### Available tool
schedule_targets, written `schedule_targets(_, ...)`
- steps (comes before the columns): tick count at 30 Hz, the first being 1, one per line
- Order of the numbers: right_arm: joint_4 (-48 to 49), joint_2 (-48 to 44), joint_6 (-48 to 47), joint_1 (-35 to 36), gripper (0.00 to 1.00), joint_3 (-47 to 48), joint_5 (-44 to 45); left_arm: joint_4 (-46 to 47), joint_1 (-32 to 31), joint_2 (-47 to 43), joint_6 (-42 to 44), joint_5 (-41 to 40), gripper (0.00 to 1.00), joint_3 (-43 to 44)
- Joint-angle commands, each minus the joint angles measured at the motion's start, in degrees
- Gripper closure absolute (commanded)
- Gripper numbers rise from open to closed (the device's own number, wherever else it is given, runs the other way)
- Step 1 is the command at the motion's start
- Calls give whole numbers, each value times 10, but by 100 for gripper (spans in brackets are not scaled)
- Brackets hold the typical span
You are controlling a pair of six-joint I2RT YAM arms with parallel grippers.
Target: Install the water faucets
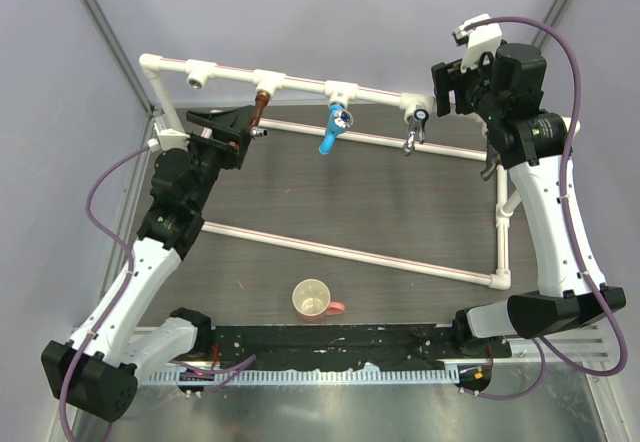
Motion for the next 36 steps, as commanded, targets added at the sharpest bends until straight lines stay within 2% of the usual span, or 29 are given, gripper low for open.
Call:
schedule_targets(1,-66,7,9,27,17,-15,-51,49,2,4,-11,4,15,-4)
schedule_targets(7,-66,8,9,28,17,-15,-50,51,2,2,19,-6,32,-5)
schedule_targets(10,-66,9,9,28,17,-15,-51,41,2,-3,47,-21,46,0)
schedule_targets(14,-66,10,10,30,17,-14,-50,14,2,-10,120,-38,68,21)
schedule_targets(20,-66,10,10,31,17,-13,-50,-26,1,3,243,-25,88,65)
schedule_targets(24,-66,11,11,31,17,-13,-51,-71,0,33,352,23,91,116)
schedule_targets(27,-67,13,11,33,17,-12,-50,-131,-8,52,458,38,91,166)
schedule_targets(28,-66,12,10,33,17,-12,-50,-145,-13,59,517,35,91,176)
schedule_targets(30,-68,12,10,33,17,-12,-50,-181,-29,66,576,22,91,199)
schedule_targets(31,-67,12,10,32,17,-12,-49,-204,-35,71,642,14,91,205)
schedule_targets(33,-67,12,10,34,17,-11,-50,-229,-62,78,710,-21,91,225)
schedule_targets(34,-67,13,10,34,17,-11,-50,-253,-74,82,743,-40,91,231)
schedule_targets(35,-67,14,11,34,17,-11,-50,-263,-106,91,820,-60,91,240)
schedule_targets(36,-67,14,11,35,18,-11,-50,-272,-122,94,857,-106,91,244)
